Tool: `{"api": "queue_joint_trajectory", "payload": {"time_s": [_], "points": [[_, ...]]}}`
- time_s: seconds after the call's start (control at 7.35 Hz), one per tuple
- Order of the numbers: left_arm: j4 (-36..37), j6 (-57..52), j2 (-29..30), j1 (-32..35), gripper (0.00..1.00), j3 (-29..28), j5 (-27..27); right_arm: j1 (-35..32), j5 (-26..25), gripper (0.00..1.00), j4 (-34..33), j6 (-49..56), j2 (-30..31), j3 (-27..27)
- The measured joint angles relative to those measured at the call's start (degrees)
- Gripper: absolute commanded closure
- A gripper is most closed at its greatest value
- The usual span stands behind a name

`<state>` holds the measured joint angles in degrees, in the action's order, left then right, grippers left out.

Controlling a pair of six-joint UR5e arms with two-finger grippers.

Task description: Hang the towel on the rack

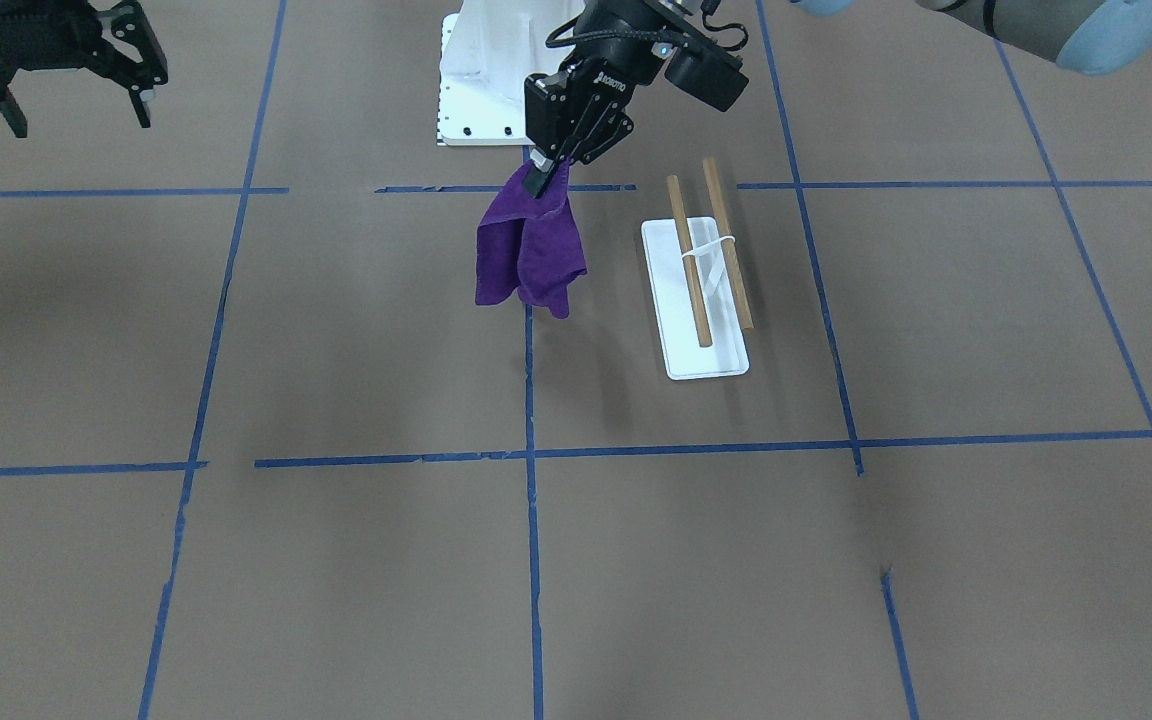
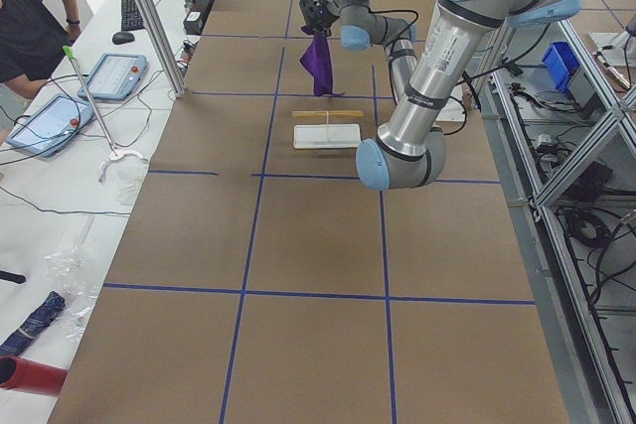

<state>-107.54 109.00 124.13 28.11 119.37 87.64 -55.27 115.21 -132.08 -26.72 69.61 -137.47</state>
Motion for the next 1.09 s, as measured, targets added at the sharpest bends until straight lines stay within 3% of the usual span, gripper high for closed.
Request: {"api": "queue_joint_trajectory", "payload": {"time_s": [0.27, 0.54, 0.82, 1.09], "points": [[6.82, -0.56, -3.61, -3.18, 1.0, 4.44, -6.89, -6.44, 4.16, 0.0, 0.31, 9.83, 2.13, 4.87], [10.08, -1.31, -8.79, -3.38, 1.0, 7.07, -8.65, -10.41, 6.58, 0.0, 4.4, 14.66, 5.39, 8.83], [10.6, -6.19, -19.1, -2.51, 1.0, 10.66, -11.28, -14.05, 9.06, 0.0, 10.84, 18.07, 9.4, 12.56], [10.38, -12.2, -28.46, -0.42, 1.0, 13.12, -12.66, -16.0, 10.37, 0.0, 12.65, 18.78, 10.99, 13.93]]}}
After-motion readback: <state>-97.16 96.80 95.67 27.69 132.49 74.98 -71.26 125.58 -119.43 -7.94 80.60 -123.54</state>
